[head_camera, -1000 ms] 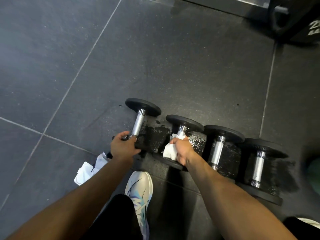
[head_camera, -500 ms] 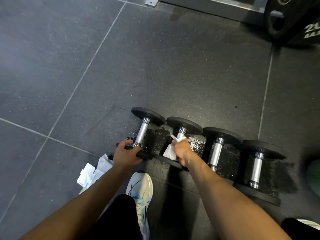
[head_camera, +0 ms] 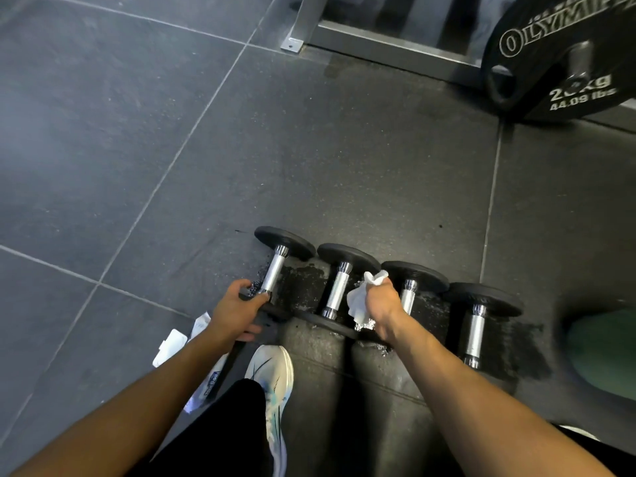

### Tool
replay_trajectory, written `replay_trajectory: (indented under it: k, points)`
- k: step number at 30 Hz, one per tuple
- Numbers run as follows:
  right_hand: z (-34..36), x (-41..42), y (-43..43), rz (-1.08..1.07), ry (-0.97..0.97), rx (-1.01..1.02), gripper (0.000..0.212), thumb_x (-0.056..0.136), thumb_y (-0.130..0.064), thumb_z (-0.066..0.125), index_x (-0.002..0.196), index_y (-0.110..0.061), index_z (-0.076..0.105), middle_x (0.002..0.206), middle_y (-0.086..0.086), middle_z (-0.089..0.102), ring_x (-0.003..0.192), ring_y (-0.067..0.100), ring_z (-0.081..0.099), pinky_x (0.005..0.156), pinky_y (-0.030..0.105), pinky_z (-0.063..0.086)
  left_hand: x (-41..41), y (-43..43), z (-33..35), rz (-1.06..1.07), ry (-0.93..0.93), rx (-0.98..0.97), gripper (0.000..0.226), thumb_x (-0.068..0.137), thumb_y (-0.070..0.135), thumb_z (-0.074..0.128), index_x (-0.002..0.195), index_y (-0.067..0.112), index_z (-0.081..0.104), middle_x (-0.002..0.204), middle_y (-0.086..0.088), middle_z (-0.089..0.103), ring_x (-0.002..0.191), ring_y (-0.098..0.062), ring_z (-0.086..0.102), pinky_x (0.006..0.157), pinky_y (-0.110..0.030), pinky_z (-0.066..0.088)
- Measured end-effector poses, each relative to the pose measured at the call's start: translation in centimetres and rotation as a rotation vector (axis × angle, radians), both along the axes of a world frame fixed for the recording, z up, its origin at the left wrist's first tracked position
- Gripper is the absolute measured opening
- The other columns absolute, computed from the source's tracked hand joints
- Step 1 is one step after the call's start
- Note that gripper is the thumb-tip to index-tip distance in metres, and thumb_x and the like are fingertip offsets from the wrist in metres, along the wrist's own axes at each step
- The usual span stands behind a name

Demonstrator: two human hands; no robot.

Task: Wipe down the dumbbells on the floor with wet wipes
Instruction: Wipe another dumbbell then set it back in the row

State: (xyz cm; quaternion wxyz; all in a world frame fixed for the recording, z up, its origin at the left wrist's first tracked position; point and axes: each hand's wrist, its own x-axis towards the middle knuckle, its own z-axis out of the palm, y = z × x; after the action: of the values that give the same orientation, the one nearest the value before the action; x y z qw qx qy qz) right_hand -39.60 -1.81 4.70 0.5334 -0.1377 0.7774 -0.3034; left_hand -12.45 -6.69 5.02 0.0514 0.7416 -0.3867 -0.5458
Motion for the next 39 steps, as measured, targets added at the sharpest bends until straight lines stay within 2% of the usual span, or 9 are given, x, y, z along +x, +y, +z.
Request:
replay_trajectory:
  k: [4, 12, 17, 21, 27, 30, 32, 35, 39]
  points:
    - [2.8, -0.5, 1.3, -0.019, -0.048, -0.057, 0.022, 0.110, -0.027, 0.037, 0.091, -0.018, 0.045, 0.072, 0.008, 0.058, 0.057, 0.018, 0.055, 0.056, 0.032, 0.045, 0.0, 0.4, 1.0, -0.088, -0.073, -0.025, 0.048, 0.094, 0.047, 0.071, 0.134, 0.039, 0.045, 0.102, -0.010, 0.068, 0.075, -0.034, 0.077, 0.053, -0.032, 0.057]
    - [10.7, -4.7, 6.2, 0.020, -0.094, -0.177, 0.022, 0.110, -0.024, 0.040, 0.092, -0.013, 0.042, 0.075, 0.019, 0.062, 0.062, 0.024, 0.056, 0.058, 0.036, 0.042, -0.9, -0.3, 5.7, -0.358, 0.000, 0.039, 0.007, 0.103, 0.022, 0.061, 0.102, 0.015, 0.059, 0.086, -0.011, 0.063, 0.062, -0.019, 0.060, 0.050, -0.027, 0.045]
    - [15.7, -9.6, 10.1, 0.013, -0.023, -0.201, 0.019, 0.105, -0.031, 0.046, 0.093, -0.016, 0.051, 0.099, 0.031, 0.068, 0.086, 0.033, 0.065, 0.087, 0.051, 0.054, -6.9, -0.8, 8.3, -0.643, -0.019, 0.042, 0.018, 0.105, 0.024, 0.058, 0.090, 0.014, 0.061, 0.082, -0.009, 0.070, 0.054, -0.016, 0.061, 0.045, -0.023, 0.043]
    - [19.6, -11.8, 13.0, 0.040, -0.065, -0.293, 0.037, 0.107, -0.020, 0.041, 0.074, -0.002, 0.041, 0.076, 0.039, 0.056, 0.071, 0.034, 0.055, 0.072, 0.043, 0.045, -15.0, 2.0, 8.4, -0.740, -0.028, 0.162, 0.042, 0.106, 0.048, 0.048, 0.102, 0.010, 0.068, 0.086, -0.006, 0.076, 0.059, -0.017, 0.068, 0.049, -0.024, 0.050]
    - [20.7, -13.9, 15.2, -0.105, -0.111, -0.227, 0.016, 0.108, -0.015, 0.038, 0.095, -0.015, 0.046, 0.079, 0.026, 0.052, 0.067, 0.029, 0.054, 0.057, 0.030, 0.044, -23.1, 10.8, 2.7, -0.262, 0.074, 0.503, 0.082, 0.099, 0.076, 0.033, 0.137, 0.005, 0.052, 0.118, -0.025, 0.072, 0.089, -0.034, 0.073, 0.078, -0.040, 0.059]
    - [21.0, -14.7, 15.3, -0.080, -0.128, -0.248, 0.027, 0.108, -0.013, 0.036, 0.102, 0.003, 0.057, 0.078, 0.039, 0.058, 0.069, 0.028, 0.060, 0.063, 0.031, 0.047, -24.7, 13.6, -0.1, 0.167, 0.297, 0.568, 0.073, 0.102, 0.066, 0.041, 0.145, 0.007, 0.046, 0.134, -0.028, 0.060, 0.107, -0.040, 0.066, 0.096, -0.052, 0.056]
    - [21.5, -14.7, 15.2, -0.069, -0.165, -0.272, 0.029, 0.108, -0.012, 0.035, 0.109, 0.006, 0.057, 0.087, 0.050, 0.058, 0.072, 0.030, 0.063, 0.073, 0.038, 0.051, -25.6, 14.5, -1.2, 0.348, 0.429, 0.544, 0.056, 0.105, 0.055, 0.048, 0.132, 0.007, 0.053, 0.128, -0.026, 0.058, 0.111, -0.042, 0.063, 0.102, -0.058, 0.053]
    - [21.8, -14.6, 15.1, -0.133, -0.191, -0.251, 0.025, 0.109, -0.015, 0.040, 0.107, 0.000, 0.060, 0.087, 0.040, 0.066, 0.074, 0.031, 0.068, 0.081, 0.044, 0.055, -26.6, 14.5, -2.1, 0.478, 0.546, 0.485, 0.030, 0.105, 0.036, 0.057, 0.107, 0.006, 0.060, 0.113, -0.024, 0.059, 0.100, -0.042, 0.063, 0.101, -0.062, 0.053]
    - [22.2, -14.7, 14.8, -0.206, -0.156, -0.265, 0.029, 0.107, -0.015, 0.042, 0.106, 0.009, 0.059, 0.087, 0.043, 0.064, 0.079, 0.034, 0.067, 0.087, 0.048, 0.054, -27.5, 13.7, -2.7, 0.543, 0.549, 0.436, 0.026, 0.100, 0.006, 0.055, 0.122, -0.009, 0.055, 0.119, -0.036, 0.063, 0.104, -0.048, 0.066, 0.080, -0.057, 0.060]
